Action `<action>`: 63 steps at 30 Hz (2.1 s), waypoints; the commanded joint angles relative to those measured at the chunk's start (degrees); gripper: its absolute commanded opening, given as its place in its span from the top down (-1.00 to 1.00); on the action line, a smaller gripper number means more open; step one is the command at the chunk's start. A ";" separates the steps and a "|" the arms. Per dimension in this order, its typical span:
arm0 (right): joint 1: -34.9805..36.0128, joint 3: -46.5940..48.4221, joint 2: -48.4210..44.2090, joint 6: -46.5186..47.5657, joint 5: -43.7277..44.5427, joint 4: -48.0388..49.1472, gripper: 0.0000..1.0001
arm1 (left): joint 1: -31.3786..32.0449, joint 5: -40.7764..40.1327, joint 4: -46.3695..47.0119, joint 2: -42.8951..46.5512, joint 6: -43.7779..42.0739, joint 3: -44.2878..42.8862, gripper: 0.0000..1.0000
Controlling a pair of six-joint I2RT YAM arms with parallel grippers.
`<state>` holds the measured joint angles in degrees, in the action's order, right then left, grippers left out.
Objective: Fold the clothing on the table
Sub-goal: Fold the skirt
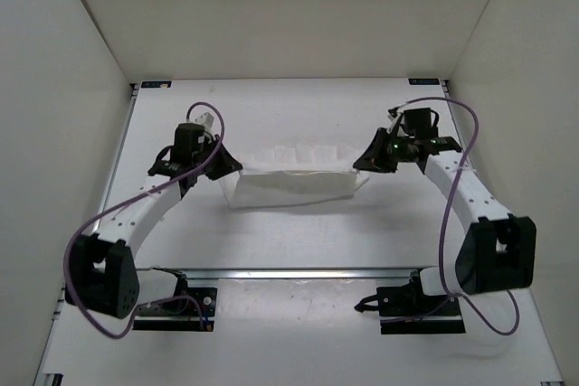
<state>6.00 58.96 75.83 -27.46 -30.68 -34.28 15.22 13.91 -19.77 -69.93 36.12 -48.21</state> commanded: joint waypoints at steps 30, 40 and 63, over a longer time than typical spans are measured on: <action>-3.28 23.76 25.78 -2.42 17.04 8.26 -0.09 | -8.98 0.95 6.94 -31.06 -2.10 -28.00 -0.18; -4.86 -4.46 12.15 -4.53 15.73 19.25 -0.15 | -3.10 -3.36 12.12 -12.61 0.09 -0.68 -0.22; -9.43 -6.76 20.40 -8.92 2.81 41.40 0.99 | 1.30 -3.46 26.54 -18.31 4.66 7.95 0.69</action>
<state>-3.33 48.38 93.17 -35.83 -24.71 3.16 16.32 9.54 3.92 -86.96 40.71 -39.09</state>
